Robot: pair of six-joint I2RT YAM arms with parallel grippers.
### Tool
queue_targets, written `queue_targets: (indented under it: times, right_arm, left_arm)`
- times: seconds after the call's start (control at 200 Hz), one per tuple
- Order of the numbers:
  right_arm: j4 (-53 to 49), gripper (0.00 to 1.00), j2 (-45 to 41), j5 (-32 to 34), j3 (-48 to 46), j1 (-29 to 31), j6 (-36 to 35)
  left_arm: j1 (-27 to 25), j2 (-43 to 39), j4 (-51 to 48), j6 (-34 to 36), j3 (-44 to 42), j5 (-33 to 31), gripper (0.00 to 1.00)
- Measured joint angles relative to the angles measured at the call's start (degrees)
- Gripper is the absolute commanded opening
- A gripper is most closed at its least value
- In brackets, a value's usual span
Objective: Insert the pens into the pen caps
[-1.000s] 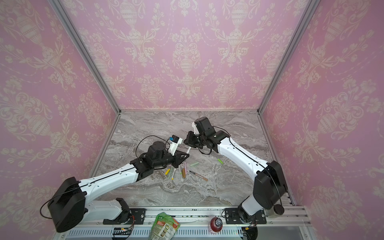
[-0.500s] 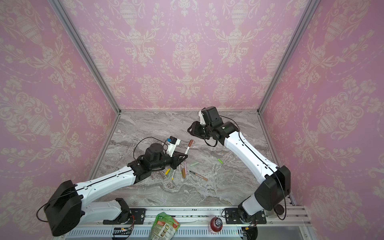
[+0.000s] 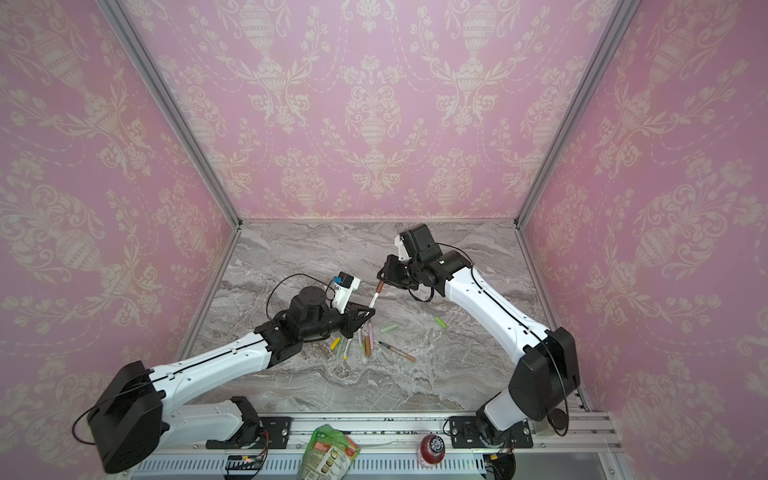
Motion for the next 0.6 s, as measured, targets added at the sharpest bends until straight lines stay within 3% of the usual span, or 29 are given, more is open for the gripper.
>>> queue_targets:
  times: [0.15, 0.37, 0.6]
  right_arm:
    - [0.2, 0.25, 0.4, -0.6, 0.0, 0.6, 0.0]
    - [0.8, 0.02, 0.4, -0.7, -0.1, 0.9, 0.8]
    - [1.9, 0.0, 1.2, -0.6, -0.2, 1.0, 1.2]
  left_arm:
    - [0.0, 0.9, 0.3, 0.0, 0.4, -0.3, 0.0]
    - [0.0, 1.3, 0.9, 0.0, 0.5, -0.6, 0.0]
    - [0.0, 1.4, 0.9, -0.5, 0.5, -1.9, 0.0]
